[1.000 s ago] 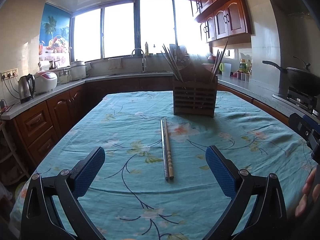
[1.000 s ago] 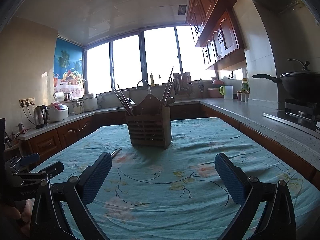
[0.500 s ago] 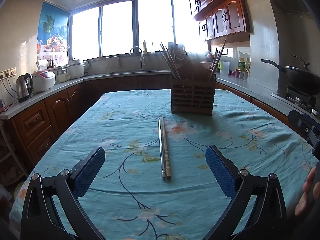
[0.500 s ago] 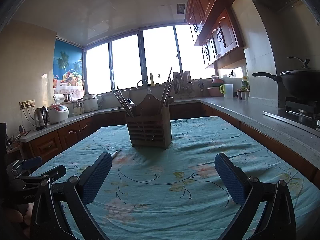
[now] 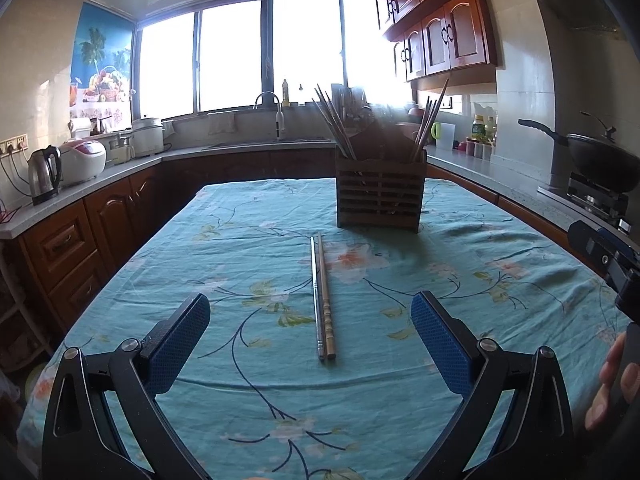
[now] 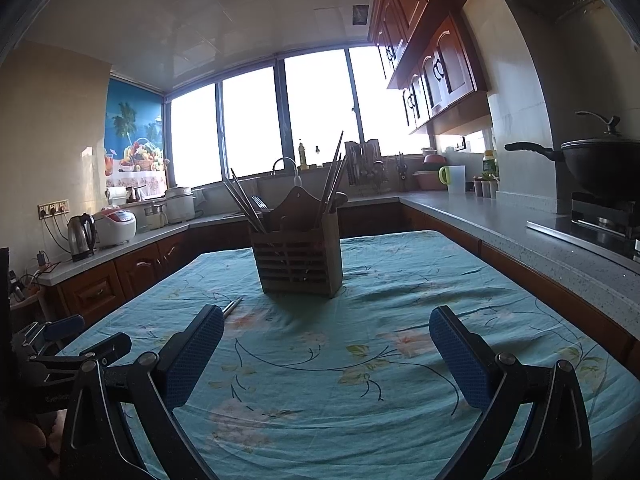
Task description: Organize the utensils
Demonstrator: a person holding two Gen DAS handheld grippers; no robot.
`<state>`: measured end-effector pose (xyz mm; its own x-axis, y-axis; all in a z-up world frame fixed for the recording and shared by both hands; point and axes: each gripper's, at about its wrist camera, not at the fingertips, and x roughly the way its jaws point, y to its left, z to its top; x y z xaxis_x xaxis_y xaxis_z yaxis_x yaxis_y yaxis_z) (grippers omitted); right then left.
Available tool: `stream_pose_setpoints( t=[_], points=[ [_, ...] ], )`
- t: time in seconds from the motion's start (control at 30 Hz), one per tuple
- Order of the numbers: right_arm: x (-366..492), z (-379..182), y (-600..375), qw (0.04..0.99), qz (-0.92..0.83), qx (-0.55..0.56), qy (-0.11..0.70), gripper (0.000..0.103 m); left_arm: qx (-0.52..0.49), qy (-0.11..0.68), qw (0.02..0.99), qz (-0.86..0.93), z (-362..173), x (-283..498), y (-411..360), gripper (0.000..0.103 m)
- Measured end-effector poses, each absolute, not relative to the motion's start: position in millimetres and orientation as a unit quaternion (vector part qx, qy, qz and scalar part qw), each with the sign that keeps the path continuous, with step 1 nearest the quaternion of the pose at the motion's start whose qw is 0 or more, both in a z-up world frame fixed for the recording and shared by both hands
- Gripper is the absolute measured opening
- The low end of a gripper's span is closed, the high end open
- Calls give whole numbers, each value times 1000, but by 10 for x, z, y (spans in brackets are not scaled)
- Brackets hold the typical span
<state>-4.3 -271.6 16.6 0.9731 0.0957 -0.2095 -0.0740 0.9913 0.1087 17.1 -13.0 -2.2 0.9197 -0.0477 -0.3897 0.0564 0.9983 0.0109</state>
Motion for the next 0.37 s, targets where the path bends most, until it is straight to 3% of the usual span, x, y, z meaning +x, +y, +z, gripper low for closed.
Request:
stream_pose_setpoints(
  t=[0.37],
  points=[
    [36, 146, -2708, 989, 40, 54, 129, 103, 15, 212, 976, -42, -24, 202, -196, 103]
  ],
)
